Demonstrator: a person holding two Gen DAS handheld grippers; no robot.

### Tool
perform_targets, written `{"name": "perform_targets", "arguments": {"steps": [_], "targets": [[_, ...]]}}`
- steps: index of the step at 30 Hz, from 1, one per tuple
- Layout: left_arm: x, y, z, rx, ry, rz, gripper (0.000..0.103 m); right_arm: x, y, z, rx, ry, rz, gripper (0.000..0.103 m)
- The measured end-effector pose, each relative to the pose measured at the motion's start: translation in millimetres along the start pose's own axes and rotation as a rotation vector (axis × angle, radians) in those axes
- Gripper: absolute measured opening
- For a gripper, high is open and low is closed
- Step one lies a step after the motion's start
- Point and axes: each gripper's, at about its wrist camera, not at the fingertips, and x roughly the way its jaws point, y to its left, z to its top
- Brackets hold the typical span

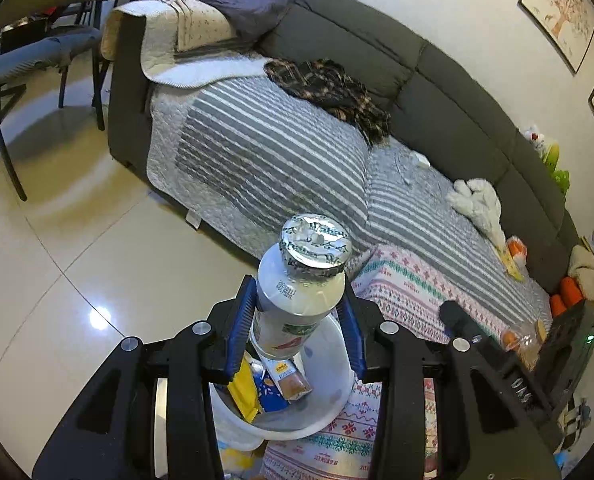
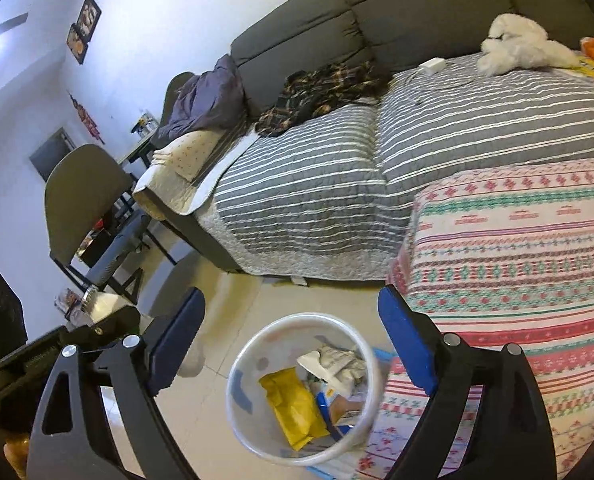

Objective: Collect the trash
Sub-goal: 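Carry bottle and paper packet to the white bin and open both tools, then move both empty tools back over the table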

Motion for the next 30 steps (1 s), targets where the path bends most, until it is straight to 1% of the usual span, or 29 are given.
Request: {"name": "perform_targets", "arguments": {"steps": [3,5,6,7,10,12,15,16,18,20,22,25,27,30], "targets": [[10,-7,-2,0.015,0.031,0.009,0.040,-8,-7,1,-0.010,-0.009,-0.040,0.086],[17,-10,-4,0.017,0.052,0.028,0.055,-14,-13,0,-0.015,-0.008,-0.069,0.086],[19,-10,-4,0.015,0.054,0.039,0.065,-16,-16,-1,-0.018,-0.006,-0.084,0.086],[19,-10,-4,0.013,0.049,0.053,0.070,-19,-18,-1,-0.023,-0.006,-0.099,0.086],[19,-11,-5,0.007,0.051,0.054,0.075,-28,-25,-3,-0.051,-0.010,-0.155,0.086],[19,-14,-8,0.009,0.050,0.076,0.080,-32,-29,-3,-0.063,-0.011,-0.189,0.086],[20,-22,-12,0.033,0.042,0.122,0.083,-40,-34,-4,-0.078,-0.025,-0.253,0.089],[20,-27,-14,0.042,0.036,0.144,0.087,-42,-34,-4,-0.083,-0.029,-0.270,0.090],[19,-34,-18,0.051,0.022,0.181,0.090,-47,-36,-5,-0.099,-0.041,-0.315,0.091],[16,-47,-23,0.081,-0.013,0.254,0.095,-54,-38,-5,-0.118,-0.053,-0.365,0.093],[11,-61,-29,0.116,-0.055,0.306,0.096,-60,-40,-5,-0.129,-0.067,-0.396,0.095],[9,-81,-39,0.155,-0.082,0.339,0.096,-71,-49,-3,-0.145,-0.091,-0.452,0.095],[10,-95,-46,0.181,-0.088,0.344,0.096,-80,-57,-1,-0.145,-0.102,-0.478,0.095],[12,-117,-57,0.221,-0.094,0.331,0.096,-90,-70,2,-0.139,-0.107,-0.510,0.095]]}}
